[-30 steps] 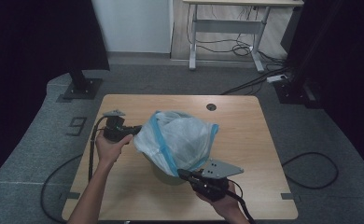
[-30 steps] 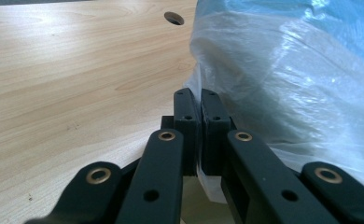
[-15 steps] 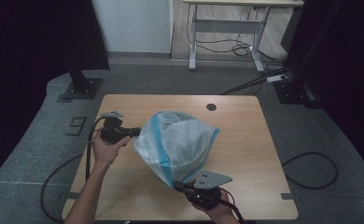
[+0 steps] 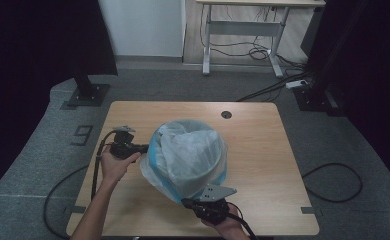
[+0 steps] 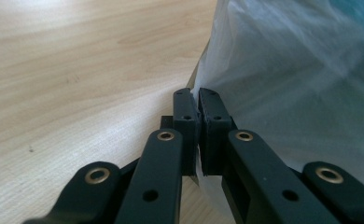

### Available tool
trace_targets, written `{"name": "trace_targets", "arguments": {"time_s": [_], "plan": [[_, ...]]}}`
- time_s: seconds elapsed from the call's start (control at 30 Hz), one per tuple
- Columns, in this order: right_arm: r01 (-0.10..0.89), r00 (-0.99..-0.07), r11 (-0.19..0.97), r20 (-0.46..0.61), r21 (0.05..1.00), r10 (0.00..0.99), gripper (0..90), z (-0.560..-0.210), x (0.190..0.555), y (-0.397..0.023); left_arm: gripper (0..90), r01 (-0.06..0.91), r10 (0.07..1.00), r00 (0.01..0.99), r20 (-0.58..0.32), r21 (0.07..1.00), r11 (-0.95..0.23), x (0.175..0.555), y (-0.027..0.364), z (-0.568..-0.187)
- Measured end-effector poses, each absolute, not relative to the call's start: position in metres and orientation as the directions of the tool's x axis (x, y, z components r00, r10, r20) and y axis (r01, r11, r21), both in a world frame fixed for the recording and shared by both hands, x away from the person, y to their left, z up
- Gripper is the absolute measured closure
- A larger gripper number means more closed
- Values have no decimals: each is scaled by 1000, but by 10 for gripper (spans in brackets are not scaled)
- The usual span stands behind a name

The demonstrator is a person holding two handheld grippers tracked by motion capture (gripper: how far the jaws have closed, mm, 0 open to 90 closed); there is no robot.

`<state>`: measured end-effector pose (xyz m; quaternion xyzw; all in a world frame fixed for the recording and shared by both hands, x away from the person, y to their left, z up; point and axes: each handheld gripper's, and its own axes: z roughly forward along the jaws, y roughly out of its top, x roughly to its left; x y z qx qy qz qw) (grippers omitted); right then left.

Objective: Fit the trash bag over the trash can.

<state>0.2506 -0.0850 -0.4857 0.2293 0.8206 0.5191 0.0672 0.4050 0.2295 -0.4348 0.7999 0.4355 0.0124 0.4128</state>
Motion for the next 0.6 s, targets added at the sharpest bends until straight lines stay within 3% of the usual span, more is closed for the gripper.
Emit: {"name": "trace_targets", "arguments": {"time_s": [0.5, 0.6], "plan": [[377, -849, 378, 152, 846, 506, 889, -520, 265, -109, 863, 713, 699, 617, -362, 633, -302, 410, 215, -455], [353, -849, 347, 142, 869, 509, 737, -512, 257, -118, 856, 712, 697, 619, -362, 634, -302, 410, 215, -455]]}}
